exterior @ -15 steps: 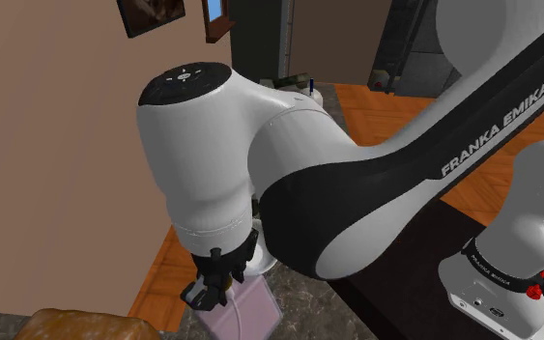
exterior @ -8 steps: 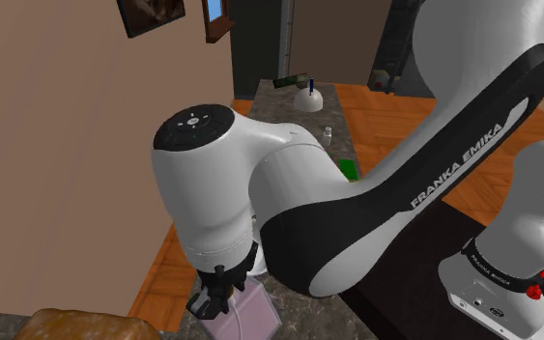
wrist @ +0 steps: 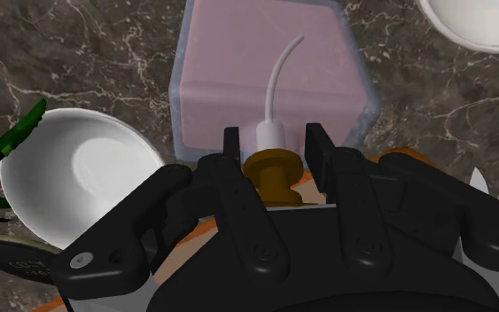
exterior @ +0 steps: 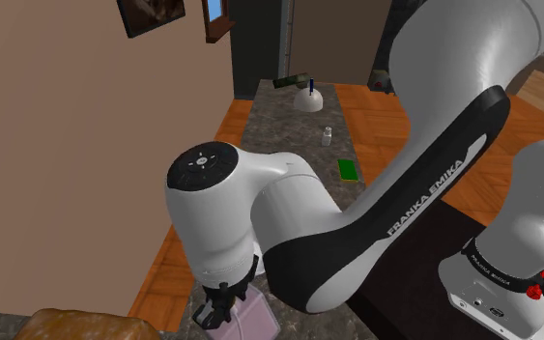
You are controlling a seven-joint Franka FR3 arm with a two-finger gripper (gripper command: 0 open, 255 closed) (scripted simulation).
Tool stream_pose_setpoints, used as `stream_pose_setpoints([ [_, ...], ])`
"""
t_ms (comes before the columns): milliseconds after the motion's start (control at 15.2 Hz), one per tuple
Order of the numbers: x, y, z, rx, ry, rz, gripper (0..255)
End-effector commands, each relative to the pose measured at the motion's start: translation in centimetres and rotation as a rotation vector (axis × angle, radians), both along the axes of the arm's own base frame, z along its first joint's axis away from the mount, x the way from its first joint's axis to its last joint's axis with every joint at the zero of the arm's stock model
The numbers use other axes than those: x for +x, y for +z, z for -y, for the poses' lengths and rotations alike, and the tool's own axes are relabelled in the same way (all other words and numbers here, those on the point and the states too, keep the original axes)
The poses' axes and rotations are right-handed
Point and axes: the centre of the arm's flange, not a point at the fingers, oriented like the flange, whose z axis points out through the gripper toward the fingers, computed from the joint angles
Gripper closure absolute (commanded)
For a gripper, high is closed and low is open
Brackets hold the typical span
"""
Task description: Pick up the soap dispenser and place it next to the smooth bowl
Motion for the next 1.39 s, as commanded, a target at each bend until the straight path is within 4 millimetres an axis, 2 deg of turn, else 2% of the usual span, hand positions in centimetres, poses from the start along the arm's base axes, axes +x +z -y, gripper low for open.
stream_pose_setpoints([
  [0,0.0,-1.0,-0.1,0.001,0.000,0.000,255],
  [1188,0.0,-10.5,-0.1,0.001,0.000,0.000,255],
  [1320,0.0,-10.9,-0.1,0.001,0.000,0.000,255],
])
